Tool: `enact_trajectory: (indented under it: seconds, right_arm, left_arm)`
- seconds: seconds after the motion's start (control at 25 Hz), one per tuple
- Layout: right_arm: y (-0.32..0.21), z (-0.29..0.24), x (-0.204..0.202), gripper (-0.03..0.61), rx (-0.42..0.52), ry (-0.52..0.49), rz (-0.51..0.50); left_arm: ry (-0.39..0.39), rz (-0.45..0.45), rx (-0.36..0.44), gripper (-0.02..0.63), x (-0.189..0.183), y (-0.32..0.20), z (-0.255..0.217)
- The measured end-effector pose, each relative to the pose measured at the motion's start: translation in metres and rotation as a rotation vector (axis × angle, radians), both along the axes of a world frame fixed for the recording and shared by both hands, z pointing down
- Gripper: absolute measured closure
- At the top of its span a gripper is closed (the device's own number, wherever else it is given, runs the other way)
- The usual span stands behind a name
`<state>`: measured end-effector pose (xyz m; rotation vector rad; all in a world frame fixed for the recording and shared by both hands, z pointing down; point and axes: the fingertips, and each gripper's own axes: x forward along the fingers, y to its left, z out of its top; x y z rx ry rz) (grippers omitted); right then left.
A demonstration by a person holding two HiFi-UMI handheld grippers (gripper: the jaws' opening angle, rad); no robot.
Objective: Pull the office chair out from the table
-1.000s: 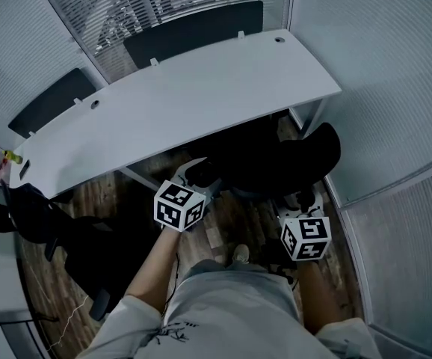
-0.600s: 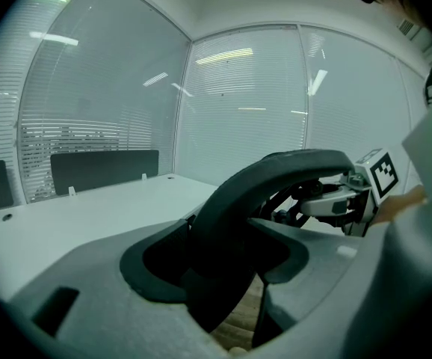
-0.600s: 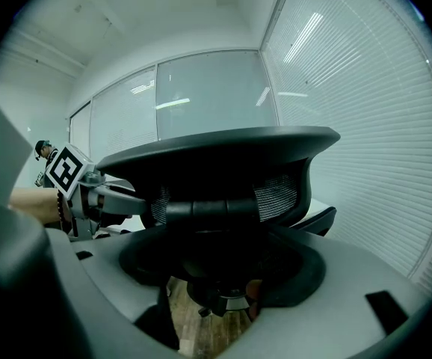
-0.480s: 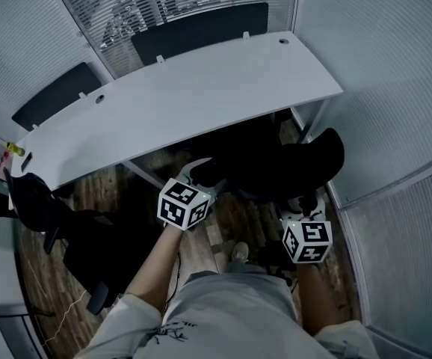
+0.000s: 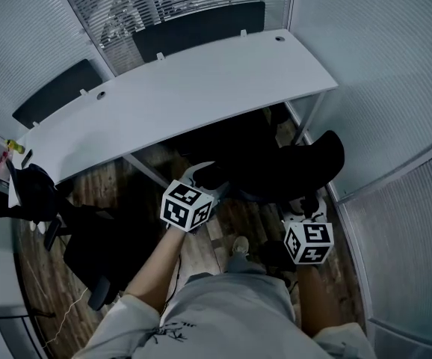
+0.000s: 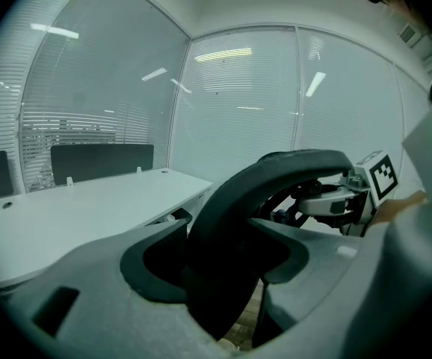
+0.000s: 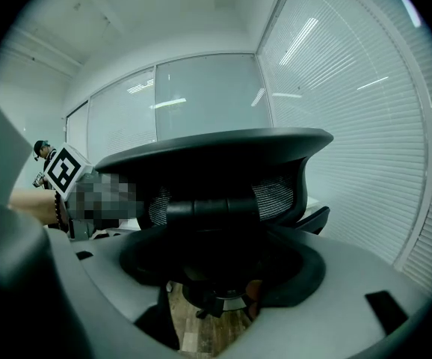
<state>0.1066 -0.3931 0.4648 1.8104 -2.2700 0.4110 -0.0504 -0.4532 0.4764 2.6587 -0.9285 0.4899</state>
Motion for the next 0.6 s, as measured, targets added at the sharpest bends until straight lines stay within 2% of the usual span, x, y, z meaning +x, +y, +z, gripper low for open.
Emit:
enact_trajectory:
  seconds: [0.6]
  right_arm:
    - [0.069, -0.001, -0.001, 0.298, 0.017, 0.0, 0.021]
  left_arm:
    - [-0.002, 0.058, 0.01, 0.37, 0.001, 0.067, -0.001]
